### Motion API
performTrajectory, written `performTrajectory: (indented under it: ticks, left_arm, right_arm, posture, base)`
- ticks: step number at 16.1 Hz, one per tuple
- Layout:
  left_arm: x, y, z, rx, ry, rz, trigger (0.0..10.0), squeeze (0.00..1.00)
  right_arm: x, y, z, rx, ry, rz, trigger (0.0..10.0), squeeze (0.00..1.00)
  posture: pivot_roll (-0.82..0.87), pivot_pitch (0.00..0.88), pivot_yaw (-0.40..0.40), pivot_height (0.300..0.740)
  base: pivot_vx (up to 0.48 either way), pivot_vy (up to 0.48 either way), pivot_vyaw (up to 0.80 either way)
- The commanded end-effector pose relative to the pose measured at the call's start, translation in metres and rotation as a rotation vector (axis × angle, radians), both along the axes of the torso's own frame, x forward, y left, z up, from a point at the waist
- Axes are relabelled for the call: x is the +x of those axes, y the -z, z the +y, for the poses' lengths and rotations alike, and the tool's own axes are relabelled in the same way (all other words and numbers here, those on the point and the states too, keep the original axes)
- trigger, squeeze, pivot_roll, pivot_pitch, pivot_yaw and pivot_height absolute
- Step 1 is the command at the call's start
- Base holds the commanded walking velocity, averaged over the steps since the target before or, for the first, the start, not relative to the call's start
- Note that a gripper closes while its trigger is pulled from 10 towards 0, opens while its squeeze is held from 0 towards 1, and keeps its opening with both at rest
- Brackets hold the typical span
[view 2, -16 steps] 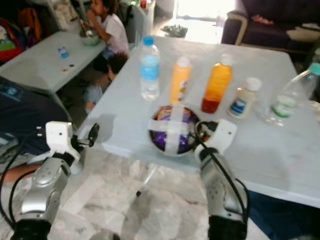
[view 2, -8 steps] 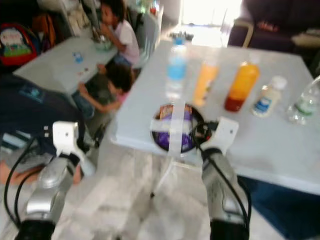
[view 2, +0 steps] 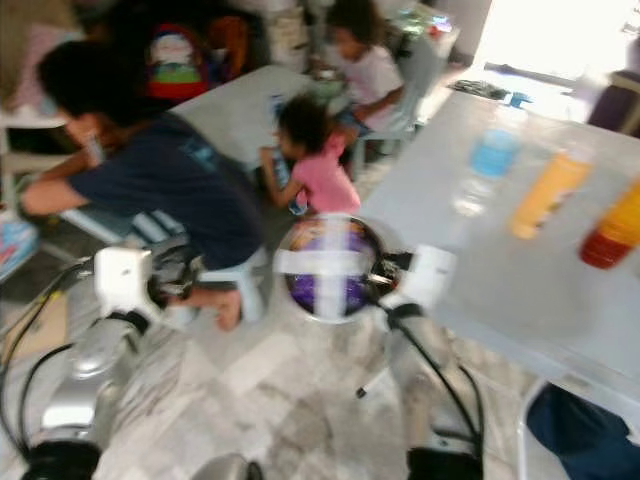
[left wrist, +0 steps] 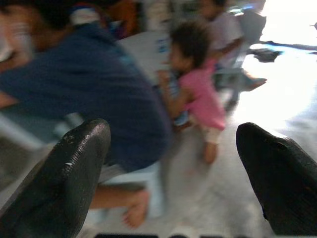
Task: Restocking fridge
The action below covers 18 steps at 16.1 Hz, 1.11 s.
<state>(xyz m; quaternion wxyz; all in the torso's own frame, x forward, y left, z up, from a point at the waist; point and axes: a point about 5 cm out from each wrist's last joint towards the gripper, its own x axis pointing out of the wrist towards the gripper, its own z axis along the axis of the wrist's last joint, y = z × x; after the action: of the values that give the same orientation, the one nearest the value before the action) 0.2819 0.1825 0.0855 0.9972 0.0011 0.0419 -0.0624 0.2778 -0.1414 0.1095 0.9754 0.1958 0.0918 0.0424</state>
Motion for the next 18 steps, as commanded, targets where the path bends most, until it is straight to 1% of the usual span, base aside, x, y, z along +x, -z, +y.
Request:
performTrajectory:
  ticks: [1,4,13,18]
  left_arm:
    - [0.0005,-0.0011,-0.0047,0.008,0.007,-0.009,10.0,0.00]
    - [0.0006,0.0003,-0.0050,0.026,0.006,-0.003,10.0,0.00]
    - [0.0034,0.0010,-0.0066,0.045,0.016,-0.003,10.0,0.00]
    - [0.0029,0.0020,-0.0046,0.051,-0.001,-0.002,10.0,0.00]
  right_arm:
    - [0.0020,-0.0080,-0.0008,0.013,0.008,-0.044,10.0,0.00]
    - [0.0036,-0.0095,0.0041,0.003,-0.023,-0.061,10.0,0.00]
    - [0.0045,-0.0077,0.0048,0.013,-0.031,-0.062,10.0,0.00]
    - [0.0051,-0.0068,0.0063,0.019,-0.043,-0.060,10.0,0.00]
  posture:
    - [-0.02,0.013,0.005,0.740]
    - [-0.02,0.012,0.003,0.740]
    - [-0.02,0.004,0.005,0.740]
    - [-0.01,0.005,0.001,0.740]
  base:
    - [0.000,0.000,0.80]
    - [0.000,0.000,0.80]
    - [0.000,0.000,0.80]
    - [0.000,0.000,0.80]
